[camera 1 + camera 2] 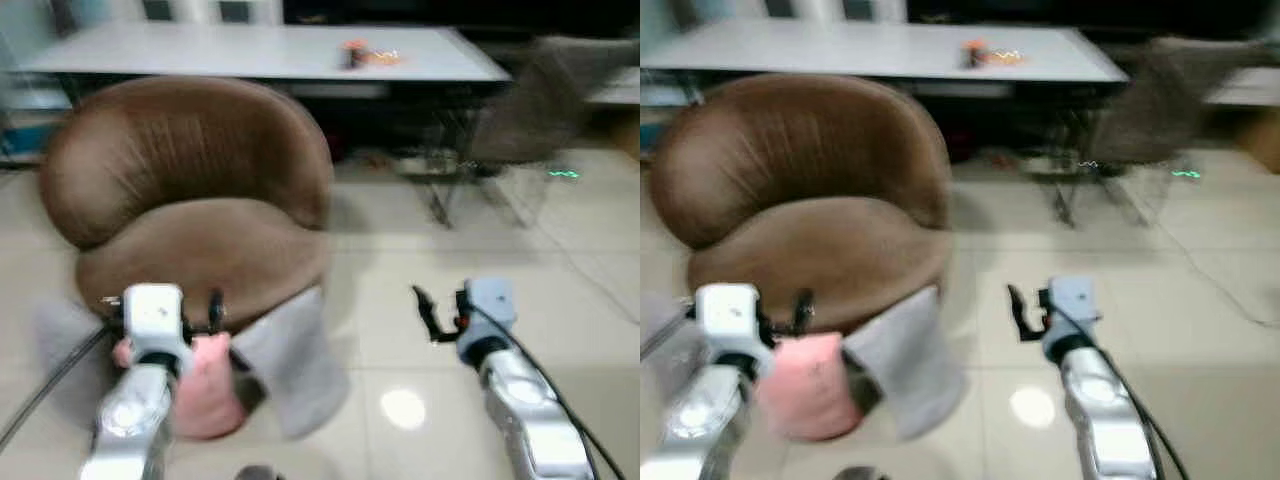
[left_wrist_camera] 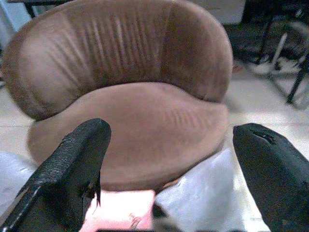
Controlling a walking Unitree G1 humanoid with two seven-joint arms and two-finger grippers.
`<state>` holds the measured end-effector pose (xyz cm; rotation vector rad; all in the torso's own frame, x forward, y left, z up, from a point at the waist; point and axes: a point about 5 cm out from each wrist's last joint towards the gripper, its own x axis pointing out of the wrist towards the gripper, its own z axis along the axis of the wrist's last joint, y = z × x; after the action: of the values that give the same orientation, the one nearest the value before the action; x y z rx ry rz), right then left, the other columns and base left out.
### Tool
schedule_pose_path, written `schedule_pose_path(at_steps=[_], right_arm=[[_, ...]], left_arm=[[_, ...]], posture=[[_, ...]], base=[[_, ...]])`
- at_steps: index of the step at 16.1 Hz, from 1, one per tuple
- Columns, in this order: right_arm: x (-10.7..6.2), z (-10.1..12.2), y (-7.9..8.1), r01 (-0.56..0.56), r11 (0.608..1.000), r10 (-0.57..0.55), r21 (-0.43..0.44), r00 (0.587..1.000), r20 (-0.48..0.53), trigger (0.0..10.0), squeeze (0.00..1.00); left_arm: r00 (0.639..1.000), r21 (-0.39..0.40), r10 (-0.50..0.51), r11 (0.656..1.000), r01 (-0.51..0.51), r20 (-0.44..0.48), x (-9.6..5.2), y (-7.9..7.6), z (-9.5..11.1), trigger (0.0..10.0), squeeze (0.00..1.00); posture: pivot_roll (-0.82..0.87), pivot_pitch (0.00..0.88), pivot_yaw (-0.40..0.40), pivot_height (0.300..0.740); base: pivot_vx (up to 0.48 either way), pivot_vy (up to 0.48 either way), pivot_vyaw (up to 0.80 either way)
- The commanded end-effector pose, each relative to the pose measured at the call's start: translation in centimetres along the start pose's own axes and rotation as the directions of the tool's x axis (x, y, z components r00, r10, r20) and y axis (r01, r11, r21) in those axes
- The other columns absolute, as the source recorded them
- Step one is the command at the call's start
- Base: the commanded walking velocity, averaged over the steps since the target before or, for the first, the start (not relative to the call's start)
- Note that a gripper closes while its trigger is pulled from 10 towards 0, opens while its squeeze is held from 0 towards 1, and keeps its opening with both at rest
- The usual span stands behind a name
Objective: Move the pillow to the sofa from floor
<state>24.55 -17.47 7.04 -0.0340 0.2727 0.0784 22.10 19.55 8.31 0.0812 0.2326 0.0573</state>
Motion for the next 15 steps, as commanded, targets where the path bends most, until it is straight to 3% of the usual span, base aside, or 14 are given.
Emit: schedule_pose_path(at_steps=[1, 2, 3, 4, 5, 10, 13, 15], right_arm=[[0.0, 0.1, 0.1, 0.012, 1.0, -0.012, -0.006, 1.0, 0.011, 10.0, 1.0], [-0.2, 0.2, 0.0, 0.04, 0.999, -0.04, -0.022, 0.999, 0.013, 10.0, 1.0], [-0.3, 0.4, -0.1, 0.063, 0.997, -0.061, -0.048, 0.998, 0.035, 10.0, 0.89], [-0.4, 0.3, -0.5, 0.105, 0.991, -0.101, -0.08, 0.994, 0.044, 10.0, 0.0], [-0.8, 0.0, -1.0, 0.087, 0.996, -0.087, -0.001, 0.996, 0.025, 10.0, 0.0], [-1.2, -0.1, -0.8, 0.059, 0.998, -0.059, -0.009, 0.998, 0.014, 10.0, 0.0], [-1.1, 0.5, -0.9, 0.065, 0.998, -0.064, -0.007, 0.997, 0.05, 10.0, 0.0], [-0.8, 0.7, -1.0, 0.08, 0.997, -0.081, 0.02, 0.995, 0.055, 10.0, 0.0]], left_arm=[[0.999, 0.022, 0.0, 1.0, -0.001, 0.043, 0.4, 0.0, 0.9, 10.0, 0.0], [0.997, 0.013, -0.018, 1.0, 0.018, 0.069, 0.3, -0.2, 1.3, 10.0, 0.0], [0.998, 0.014, -0.012, 1.0, 0.011, 0.068, 0.3, -0.2, 1.3, 10.0, 0.0], [0.997, 0.017, 0.004, 1.0, -0.005, 0.079, 0.3, -0.2, 1.4, 10.0, 0.0], [0.995, 0.017, 0.004, 1.0, -0.005, 0.095, 0.2, -0.4, 1.3, 10.0, 0.0], [0.992, -0.024, -0.043, 0.999, 0.046, 0.119, 0.4, -0.9, 1.7, 10.0, 0.0], [0.992, -0.016, -0.047, 0.999, 0.05, 0.121, 0.7, -0.7, 1.7, 10.0, 0.0], [0.991, -0.01, -0.051, 0.999, 0.053, 0.122, 0.9, -0.5, 1.9, 10.0, 0.0]], posture=[[-0.09, 0.0, 0.009, 0.74], [-0.09, 0.0, 0.002, 0.74], [-0.09, 0.0, 0.001, 0.74], [-0.1, 0.0, -0.005, 0.74], [-0.1, 0.0, -0.01, 0.74], [-0.11, 0.0, -0.009, 0.74], [-0.1, 0.0, 0.001, 0.74], [-0.1, 0.0, 0.004, 0.74]], base=[[0.0, 0.0, 0.0], [0.0, 0.0, 0.0], [0.0, 0.0, 0.0], [0.0, 0.0, 0.0], [0.0, 0.0, 0.0], [0.119, 0.0, 0.0], [0.334, 0.0, 0.76], [0.332, 0.0, 0.0]])
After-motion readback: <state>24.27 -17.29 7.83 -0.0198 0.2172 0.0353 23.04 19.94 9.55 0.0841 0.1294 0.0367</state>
